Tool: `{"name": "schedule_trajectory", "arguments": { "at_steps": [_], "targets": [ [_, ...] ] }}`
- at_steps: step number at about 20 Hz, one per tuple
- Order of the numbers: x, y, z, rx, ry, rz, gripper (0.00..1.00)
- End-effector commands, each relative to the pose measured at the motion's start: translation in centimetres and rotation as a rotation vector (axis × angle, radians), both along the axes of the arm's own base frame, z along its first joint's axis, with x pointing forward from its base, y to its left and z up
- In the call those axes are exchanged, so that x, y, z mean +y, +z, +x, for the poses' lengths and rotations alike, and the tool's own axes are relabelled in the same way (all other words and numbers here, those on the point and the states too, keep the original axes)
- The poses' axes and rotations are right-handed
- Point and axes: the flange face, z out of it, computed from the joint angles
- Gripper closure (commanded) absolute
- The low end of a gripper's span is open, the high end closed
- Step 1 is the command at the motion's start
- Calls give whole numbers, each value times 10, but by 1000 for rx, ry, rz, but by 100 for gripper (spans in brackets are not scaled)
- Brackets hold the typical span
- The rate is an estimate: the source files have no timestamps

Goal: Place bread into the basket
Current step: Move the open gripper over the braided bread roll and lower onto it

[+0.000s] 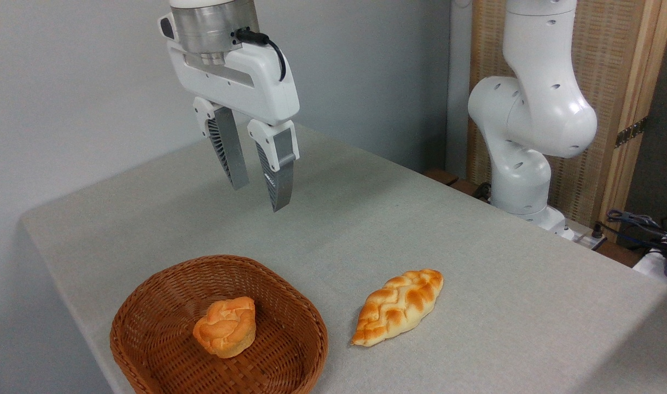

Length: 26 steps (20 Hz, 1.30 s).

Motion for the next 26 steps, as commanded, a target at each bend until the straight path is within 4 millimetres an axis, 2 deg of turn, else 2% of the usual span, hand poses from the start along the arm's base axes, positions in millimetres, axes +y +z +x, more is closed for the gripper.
{"name": "schedule_trajectory", "arguments": {
  "at_steps": [1,9,13,15,19,21,23,25,26],
  "targets": [
    [4,2,-1,-1,-3,-18,0],
    [4,0,-1,6,0,-17,0],
    [24,-8,-3,30,32,-15,0],
    [38,-18,-20,53,56,-16,0],
    [65,-52,-73,46,95,-22,0],
    [78,-79,-97,48,41,-22,0],
    [84,-102,-109,53,-66,-12,0],
    [106,-126,-119,32,-107,-3,0],
    [110,-140,-123,24,-126,3,0]
  ]
}}
